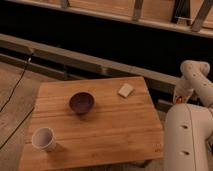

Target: Drag the pepper across the table

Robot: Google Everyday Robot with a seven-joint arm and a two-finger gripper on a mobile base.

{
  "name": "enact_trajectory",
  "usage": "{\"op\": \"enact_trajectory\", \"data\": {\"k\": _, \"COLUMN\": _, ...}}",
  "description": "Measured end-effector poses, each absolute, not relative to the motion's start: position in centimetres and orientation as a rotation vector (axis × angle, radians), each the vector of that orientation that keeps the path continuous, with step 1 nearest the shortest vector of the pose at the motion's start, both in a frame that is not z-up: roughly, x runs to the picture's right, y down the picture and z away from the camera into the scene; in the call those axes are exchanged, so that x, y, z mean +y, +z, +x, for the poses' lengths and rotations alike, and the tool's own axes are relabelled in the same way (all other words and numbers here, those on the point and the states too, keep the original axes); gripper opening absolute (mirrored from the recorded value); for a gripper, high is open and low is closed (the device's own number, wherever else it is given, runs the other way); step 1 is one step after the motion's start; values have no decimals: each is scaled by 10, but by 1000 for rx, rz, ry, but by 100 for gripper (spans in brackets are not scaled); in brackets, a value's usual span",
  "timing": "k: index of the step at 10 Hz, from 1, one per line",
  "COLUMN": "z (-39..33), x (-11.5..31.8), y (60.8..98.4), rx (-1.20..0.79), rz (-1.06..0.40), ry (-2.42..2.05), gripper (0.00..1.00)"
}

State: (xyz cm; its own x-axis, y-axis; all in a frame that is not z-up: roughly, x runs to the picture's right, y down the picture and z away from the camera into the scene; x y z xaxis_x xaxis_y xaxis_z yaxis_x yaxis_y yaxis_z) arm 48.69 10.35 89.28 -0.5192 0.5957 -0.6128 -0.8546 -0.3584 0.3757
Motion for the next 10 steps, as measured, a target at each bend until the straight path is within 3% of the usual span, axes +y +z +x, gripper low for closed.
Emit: {"op": "enact_trajectory", "data": {"k": 10, "z": 493, "x": 109, "y": 892, "rx": 833, "rz": -507, "ry": 1942, "gripper": 5}}
